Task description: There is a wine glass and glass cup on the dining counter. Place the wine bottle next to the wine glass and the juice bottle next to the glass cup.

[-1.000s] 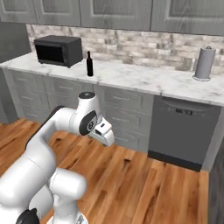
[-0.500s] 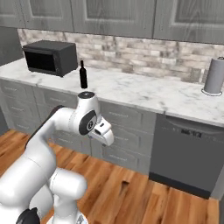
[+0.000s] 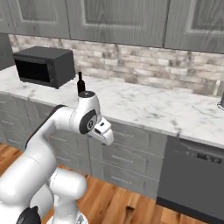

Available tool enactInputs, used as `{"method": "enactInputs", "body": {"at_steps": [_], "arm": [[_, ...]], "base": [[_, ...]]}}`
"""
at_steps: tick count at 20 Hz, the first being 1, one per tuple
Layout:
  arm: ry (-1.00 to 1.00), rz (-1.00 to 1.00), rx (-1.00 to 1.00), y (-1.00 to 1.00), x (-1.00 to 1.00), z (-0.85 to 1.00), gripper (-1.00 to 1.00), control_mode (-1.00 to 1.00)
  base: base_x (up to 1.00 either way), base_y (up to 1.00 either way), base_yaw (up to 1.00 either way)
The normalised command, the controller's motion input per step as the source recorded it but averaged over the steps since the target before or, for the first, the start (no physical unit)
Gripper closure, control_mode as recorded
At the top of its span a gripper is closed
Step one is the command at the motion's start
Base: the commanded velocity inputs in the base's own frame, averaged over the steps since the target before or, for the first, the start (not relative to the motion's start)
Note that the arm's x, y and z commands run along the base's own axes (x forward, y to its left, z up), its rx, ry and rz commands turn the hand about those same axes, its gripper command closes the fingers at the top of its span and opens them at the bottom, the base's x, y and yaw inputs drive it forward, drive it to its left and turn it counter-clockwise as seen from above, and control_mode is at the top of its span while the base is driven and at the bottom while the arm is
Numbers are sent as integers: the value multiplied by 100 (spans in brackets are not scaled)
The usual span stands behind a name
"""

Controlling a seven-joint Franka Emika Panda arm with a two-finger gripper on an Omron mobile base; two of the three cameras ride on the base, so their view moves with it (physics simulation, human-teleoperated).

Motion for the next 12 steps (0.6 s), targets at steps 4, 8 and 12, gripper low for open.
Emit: {"method": "enactInputs", "body": {"at_steps": [4, 8, 12], "arm": [[0, 0, 0, 0, 0, 0, -100, 100], [0, 0, 0, 0, 0, 0, -100, 100], [0, 0, 0, 0, 0, 0, -100, 100]], "base": [[84, 45, -4], [86, 33, -4], [79, 24, -7]]}}
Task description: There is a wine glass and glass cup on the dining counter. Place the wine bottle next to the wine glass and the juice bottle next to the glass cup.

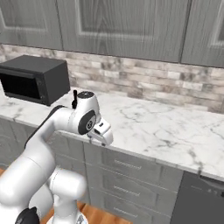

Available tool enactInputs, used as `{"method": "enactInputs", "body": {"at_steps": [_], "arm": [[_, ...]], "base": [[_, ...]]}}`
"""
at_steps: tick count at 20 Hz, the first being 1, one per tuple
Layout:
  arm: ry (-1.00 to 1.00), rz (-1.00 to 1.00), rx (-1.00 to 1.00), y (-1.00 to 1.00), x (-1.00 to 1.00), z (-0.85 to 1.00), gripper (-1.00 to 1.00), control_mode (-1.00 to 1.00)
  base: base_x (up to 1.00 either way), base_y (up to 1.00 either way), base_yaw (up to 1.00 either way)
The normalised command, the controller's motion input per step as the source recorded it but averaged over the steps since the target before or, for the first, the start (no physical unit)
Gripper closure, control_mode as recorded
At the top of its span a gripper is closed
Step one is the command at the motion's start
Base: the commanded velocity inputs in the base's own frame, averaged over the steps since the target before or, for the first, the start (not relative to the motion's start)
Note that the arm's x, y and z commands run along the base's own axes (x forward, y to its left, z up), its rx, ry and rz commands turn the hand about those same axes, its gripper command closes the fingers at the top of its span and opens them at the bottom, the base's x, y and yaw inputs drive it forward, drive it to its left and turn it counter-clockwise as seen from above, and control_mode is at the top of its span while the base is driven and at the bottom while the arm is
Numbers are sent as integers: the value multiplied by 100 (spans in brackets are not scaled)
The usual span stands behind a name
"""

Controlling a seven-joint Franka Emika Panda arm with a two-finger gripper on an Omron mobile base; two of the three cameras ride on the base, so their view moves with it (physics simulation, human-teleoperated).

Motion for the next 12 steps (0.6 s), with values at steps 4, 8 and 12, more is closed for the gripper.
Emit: {"method": "enactInputs", "body": {"at_steps": [4, 8, 12], "arm": [[0, 0, 0, 0, 0, 0, -100, 100], [0, 0, 0, 0, 0, 0, -100, 100], [0, 0, 0, 0, 0, 0, -100, 100]], "base": [[62, 25, -4], [54, 26, -3], [43, 21, -3]]}}
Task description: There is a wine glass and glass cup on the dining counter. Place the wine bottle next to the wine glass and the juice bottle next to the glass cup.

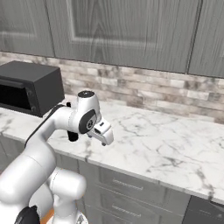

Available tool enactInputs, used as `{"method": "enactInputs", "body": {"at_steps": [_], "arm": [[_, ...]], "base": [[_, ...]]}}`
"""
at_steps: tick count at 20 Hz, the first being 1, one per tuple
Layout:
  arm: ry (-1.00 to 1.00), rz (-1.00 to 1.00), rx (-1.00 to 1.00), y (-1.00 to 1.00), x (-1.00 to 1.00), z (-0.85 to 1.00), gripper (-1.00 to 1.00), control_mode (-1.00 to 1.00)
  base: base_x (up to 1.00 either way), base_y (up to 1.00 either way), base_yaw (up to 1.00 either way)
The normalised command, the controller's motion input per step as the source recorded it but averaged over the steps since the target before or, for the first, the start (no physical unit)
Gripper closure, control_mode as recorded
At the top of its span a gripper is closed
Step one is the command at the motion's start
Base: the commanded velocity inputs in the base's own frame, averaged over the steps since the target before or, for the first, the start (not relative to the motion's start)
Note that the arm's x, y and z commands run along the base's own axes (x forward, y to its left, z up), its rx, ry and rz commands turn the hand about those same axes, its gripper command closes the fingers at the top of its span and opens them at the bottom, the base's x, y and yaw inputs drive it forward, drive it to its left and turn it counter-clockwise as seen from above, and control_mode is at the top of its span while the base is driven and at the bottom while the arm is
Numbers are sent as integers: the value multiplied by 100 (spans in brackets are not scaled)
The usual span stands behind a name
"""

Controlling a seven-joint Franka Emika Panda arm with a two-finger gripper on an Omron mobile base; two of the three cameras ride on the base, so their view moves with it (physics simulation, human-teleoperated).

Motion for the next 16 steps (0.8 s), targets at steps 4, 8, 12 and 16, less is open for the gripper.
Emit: {"method": "enactInputs", "body": {"at_steps": [4, 8, 12, 16], "arm": [[0, 0, 0, 0, 0, 0, -100, 100], [0, 0, 0, 0, 0, 0, -100, 100], [0, 0, 0, 0, 0, 0, -100, 100], [0, 0, 0, 0, 0, 0, -100, 100]], "base": [[45, 17, -5], [42, 15, -1], [17, 9, -3], [0, 0, 0]]}}
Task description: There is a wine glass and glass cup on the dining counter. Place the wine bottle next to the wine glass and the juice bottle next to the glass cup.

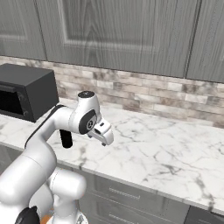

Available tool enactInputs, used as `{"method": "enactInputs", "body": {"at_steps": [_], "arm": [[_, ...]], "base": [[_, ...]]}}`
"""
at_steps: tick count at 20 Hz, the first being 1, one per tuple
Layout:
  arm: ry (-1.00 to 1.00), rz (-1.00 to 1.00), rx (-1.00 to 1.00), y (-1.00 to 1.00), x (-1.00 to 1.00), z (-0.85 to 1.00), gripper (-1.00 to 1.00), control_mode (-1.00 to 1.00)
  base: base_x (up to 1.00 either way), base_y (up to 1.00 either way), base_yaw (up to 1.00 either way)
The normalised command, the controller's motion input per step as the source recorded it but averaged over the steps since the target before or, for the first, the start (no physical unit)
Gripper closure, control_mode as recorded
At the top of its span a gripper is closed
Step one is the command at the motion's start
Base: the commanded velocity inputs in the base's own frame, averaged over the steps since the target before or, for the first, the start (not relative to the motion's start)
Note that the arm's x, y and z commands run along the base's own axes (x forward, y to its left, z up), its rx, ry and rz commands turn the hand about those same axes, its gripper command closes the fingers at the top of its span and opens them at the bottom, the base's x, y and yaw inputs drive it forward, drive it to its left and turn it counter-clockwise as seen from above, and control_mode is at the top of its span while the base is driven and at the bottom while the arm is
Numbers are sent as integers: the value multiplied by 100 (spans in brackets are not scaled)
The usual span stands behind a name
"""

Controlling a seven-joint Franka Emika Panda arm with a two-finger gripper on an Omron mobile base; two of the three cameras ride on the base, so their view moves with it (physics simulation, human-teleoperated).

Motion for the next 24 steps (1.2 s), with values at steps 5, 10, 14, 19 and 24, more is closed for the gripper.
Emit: {"method": "enactInputs", "body": {"at_steps": [5, 10, 14, 19, 24], "arm": [[0, 0, 0, 0, 0, 0, -100, 100], [0, 0, 0, 0, 0, 0, -100, 100], [0, 1, 0, 0, -1, 0, -100, -100], [-7, 28, -1, -1, -11, 0, -100, -100], [-1, 51, 0, -5, -2, 0, -100, -100]], "base": [[0, 0, 0], [0, 0, 0], [-1, 0, 0], [0, 0, 0], [0, 0, 0]]}}
